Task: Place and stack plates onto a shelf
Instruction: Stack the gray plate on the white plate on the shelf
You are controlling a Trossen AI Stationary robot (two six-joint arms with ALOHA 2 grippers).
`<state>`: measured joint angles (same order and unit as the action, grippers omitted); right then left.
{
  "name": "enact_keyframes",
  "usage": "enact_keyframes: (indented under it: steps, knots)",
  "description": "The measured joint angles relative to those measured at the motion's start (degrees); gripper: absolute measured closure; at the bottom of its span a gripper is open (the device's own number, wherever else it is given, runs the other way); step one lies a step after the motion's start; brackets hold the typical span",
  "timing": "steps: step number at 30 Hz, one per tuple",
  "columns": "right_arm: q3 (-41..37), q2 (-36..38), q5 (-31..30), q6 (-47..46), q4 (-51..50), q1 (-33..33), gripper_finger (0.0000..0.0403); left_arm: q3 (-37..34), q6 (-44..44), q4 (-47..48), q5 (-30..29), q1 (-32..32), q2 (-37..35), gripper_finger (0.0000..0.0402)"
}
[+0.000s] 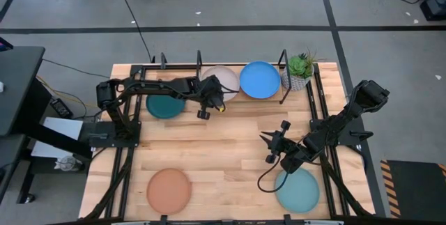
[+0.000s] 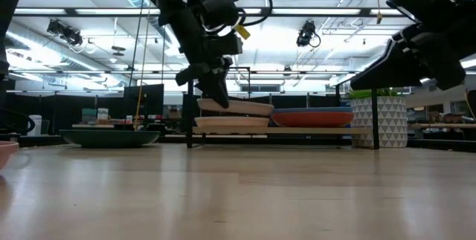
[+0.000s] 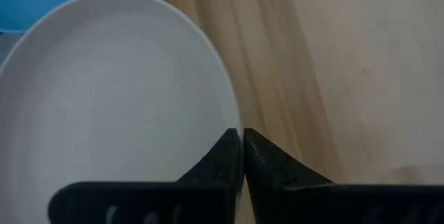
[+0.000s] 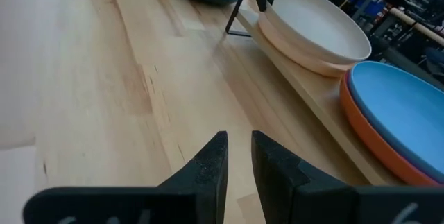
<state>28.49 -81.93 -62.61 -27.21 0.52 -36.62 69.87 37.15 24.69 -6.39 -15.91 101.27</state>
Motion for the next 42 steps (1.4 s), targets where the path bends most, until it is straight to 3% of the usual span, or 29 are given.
enact_keyframes:
  steps: [8,14,20,27,33,36,42]
  knots:
    - [0.0,-0.13,2.05,-1.5,-0.14,-0.04,0.0331,0.0,-0.45,-0.55,-4.03,-0.38,0.01,0.034]
    - [0.0,-0.13,2.32,-2.18,-0.17,-0.09,0.0331,0.02,-2.21,-1.7,-4.12,-0.2,0.01,0.0297]
    - [0.0,-0.15,2.18,-1.46,-0.05,-0.09,0.0331,0.04,-3.73,-2.59,-3.95,1.36,-1.09,0.0286]
    - [0.0,-0.17,0.74,1.55,1.24,-0.04,0.0331,0.11,-14.65,-10.35,-7.51,1.71,0.83,0.0286]
    - [0.0,-0.2,0.7,2.32,1.17,0.07,0.0331,0.07,-15.26,-14.93,-19.9,2.96,6.83,0.0286]
    - [0.0,-0.2,0.72,2.19,1.16,0.07,0.0331,0.09,-13.03,-17.98,-23.01,3.81,8.62,0.0286]
    - [0.0,-0.2,0.85,1.44,1.1,0.07,0.0331,-0.04,-8.75,-18.16,-31.9,5.38,7.47,0.0286]
